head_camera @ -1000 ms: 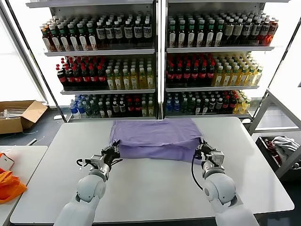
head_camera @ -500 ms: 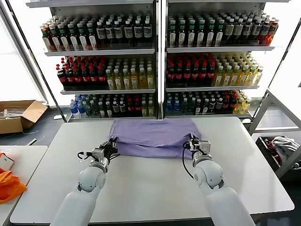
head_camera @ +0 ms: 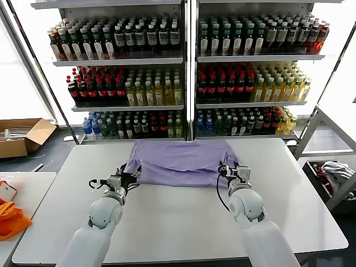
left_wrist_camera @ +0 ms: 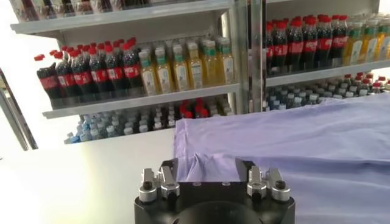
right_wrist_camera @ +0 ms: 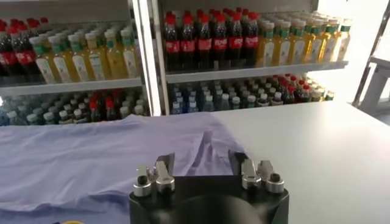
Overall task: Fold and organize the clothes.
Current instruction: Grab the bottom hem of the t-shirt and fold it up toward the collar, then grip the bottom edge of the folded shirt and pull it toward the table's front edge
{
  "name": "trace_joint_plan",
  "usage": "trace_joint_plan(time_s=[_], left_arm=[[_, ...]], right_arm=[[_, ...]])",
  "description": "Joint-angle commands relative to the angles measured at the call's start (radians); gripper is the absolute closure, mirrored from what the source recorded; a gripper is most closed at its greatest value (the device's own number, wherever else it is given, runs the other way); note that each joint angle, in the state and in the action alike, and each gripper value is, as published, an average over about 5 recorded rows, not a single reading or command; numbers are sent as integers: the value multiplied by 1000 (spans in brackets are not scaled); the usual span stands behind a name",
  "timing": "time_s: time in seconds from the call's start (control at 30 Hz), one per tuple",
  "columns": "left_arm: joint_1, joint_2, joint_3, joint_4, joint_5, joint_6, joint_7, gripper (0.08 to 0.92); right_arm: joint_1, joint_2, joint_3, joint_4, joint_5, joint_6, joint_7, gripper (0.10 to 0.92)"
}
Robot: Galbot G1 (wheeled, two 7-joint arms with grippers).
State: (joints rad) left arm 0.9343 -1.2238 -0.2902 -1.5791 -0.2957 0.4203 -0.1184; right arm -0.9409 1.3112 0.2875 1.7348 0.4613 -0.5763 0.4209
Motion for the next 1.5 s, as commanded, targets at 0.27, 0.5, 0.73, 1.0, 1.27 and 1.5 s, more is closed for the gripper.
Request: trace_joint_plan(time_s=[0.27, 0.5, 0.73, 1.0, 1.27, 1.5], left_arm=[[82, 9, -12, -58, 28, 49, -7, 180], [74, 17, -9, -28, 21, 52, -11, 177], [47, 19, -25, 6, -20, 50, -27, 177], [26, 21, -28, 36, -39, 52, -37, 177], [39, 27, 9, 32, -32, 99, -51, 310], [57, 22, 25, 22, -35, 103, -37, 509]], right_arm=[[-201, -28, 114, 124, -42, -4, 12, 203], [-214, -16, 142, 78, -41, -3, 3, 202], [-193, -7, 130, 48, -51, -2, 4, 203], [-179, -7, 104, 20, -92, -2, -11, 203], [-176, 2, 79, -35, -106, -2, -40, 274], [-183, 8, 81, -34, -90, -1, -56, 471]])
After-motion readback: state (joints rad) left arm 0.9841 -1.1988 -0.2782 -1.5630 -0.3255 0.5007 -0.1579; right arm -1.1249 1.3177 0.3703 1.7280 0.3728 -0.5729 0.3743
